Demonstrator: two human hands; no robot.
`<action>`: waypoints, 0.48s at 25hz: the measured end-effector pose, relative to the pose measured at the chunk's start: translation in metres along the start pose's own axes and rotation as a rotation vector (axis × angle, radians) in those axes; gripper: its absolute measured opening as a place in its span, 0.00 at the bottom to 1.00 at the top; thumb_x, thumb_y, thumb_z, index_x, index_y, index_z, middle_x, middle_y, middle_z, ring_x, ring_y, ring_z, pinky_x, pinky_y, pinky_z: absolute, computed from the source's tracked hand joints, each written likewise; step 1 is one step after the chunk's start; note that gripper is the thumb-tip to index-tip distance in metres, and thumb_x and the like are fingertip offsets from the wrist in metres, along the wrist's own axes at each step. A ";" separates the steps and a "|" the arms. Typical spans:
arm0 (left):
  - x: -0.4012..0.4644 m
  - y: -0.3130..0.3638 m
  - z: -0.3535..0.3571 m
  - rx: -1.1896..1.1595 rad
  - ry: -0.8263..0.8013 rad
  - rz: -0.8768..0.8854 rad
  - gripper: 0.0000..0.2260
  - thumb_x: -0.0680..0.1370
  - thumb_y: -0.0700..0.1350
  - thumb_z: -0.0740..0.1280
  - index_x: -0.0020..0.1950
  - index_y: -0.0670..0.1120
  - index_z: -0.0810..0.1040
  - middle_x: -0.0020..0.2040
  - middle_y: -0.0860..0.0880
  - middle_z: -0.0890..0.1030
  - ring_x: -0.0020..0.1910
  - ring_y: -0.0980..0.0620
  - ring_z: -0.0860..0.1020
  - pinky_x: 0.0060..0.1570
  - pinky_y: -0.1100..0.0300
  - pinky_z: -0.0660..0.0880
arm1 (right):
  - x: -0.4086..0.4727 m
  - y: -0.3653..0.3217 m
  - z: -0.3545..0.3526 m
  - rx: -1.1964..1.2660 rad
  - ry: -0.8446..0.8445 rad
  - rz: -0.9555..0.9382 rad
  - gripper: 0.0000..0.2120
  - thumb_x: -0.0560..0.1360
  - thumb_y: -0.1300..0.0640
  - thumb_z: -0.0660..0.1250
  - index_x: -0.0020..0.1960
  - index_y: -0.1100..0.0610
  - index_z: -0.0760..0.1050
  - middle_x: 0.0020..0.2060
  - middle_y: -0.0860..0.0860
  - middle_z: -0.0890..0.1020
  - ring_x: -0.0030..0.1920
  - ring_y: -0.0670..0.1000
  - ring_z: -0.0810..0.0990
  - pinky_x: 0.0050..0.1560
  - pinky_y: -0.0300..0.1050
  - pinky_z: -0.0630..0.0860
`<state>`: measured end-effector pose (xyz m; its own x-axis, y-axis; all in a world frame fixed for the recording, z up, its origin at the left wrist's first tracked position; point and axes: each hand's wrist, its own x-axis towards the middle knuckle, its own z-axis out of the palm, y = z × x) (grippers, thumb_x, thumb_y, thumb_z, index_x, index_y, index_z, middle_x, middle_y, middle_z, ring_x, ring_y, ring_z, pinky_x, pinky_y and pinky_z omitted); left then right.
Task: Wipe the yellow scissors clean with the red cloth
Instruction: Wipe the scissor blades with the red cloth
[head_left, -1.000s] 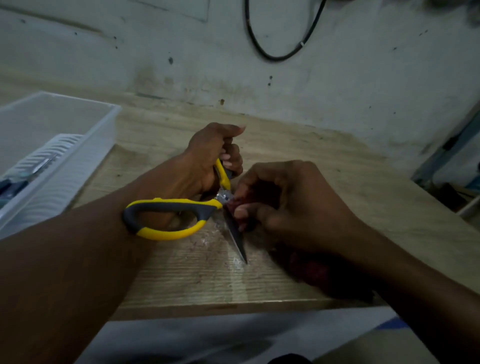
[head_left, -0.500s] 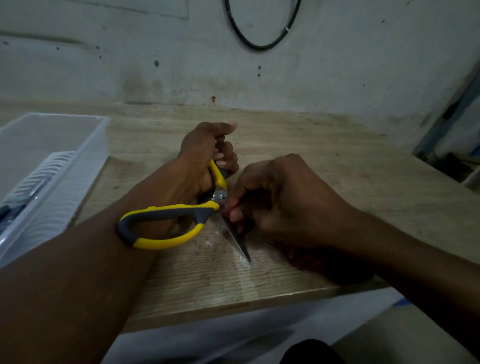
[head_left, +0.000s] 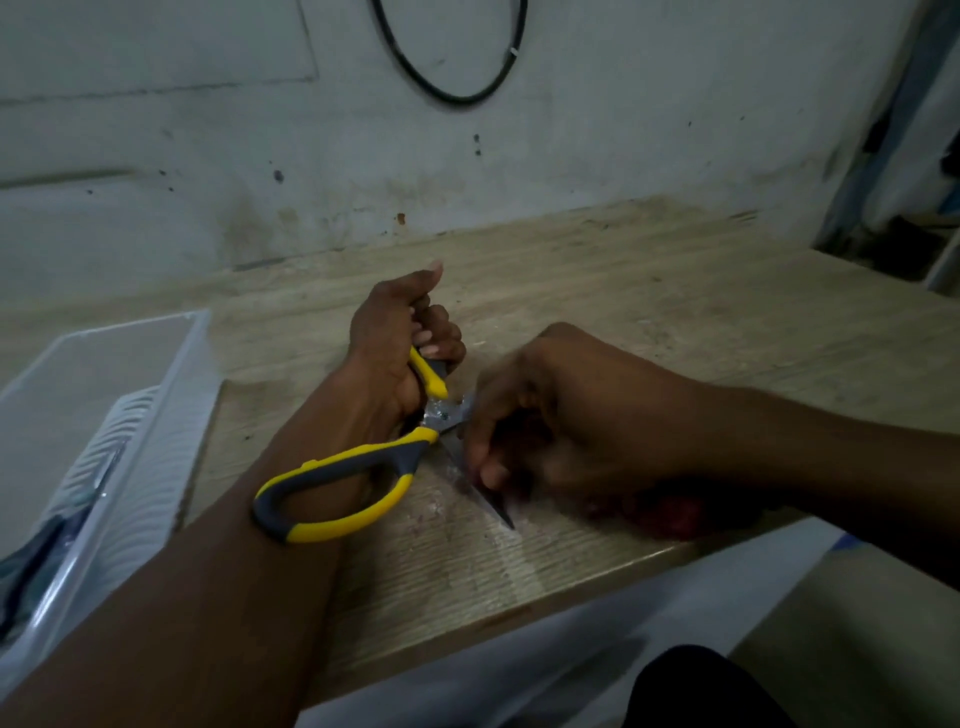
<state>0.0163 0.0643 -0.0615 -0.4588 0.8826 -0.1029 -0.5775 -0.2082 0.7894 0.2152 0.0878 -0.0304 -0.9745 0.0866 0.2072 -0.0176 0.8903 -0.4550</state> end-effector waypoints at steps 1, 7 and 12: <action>0.000 0.001 0.001 0.013 0.006 0.015 0.25 0.82 0.44 0.64 0.29 0.49 0.55 0.20 0.52 0.54 0.17 0.55 0.54 0.18 0.69 0.56 | 0.007 0.001 0.005 0.005 0.085 -0.002 0.11 0.67 0.63 0.76 0.44 0.49 0.87 0.39 0.43 0.87 0.40 0.42 0.85 0.42 0.51 0.83; -0.001 0.003 -0.003 -0.015 0.011 0.008 0.24 0.82 0.44 0.64 0.33 0.50 0.53 0.20 0.52 0.55 0.18 0.55 0.55 0.18 0.68 0.57 | -0.003 -0.003 -0.002 0.007 -0.035 0.013 0.13 0.67 0.67 0.76 0.43 0.50 0.87 0.39 0.43 0.87 0.39 0.41 0.85 0.43 0.44 0.83; -0.003 0.005 0.000 0.004 0.022 0.034 0.26 0.83 0.48 0.64 0.27 0.48 0.57 0.20 0.52 0.55 0.18 0.55 0.56 0.18 0.68 0.57 | 0.009 0.005 0.013 0.012 0.191 -0.011 0.09 0.66 0.63 0.76 0.43 0.51 0.87 0.40 0.45 0.87 0.40 0.43 0.85 0.43 0.50 0.83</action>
<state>0.0151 0.0606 -0.0576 -0.4933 0.8653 -0.0890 -0.5585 -0.2366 0.7950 0.2034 0.0868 -0.0417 -0.9139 0.1615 0.3724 -0.0316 0.8864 -0.4618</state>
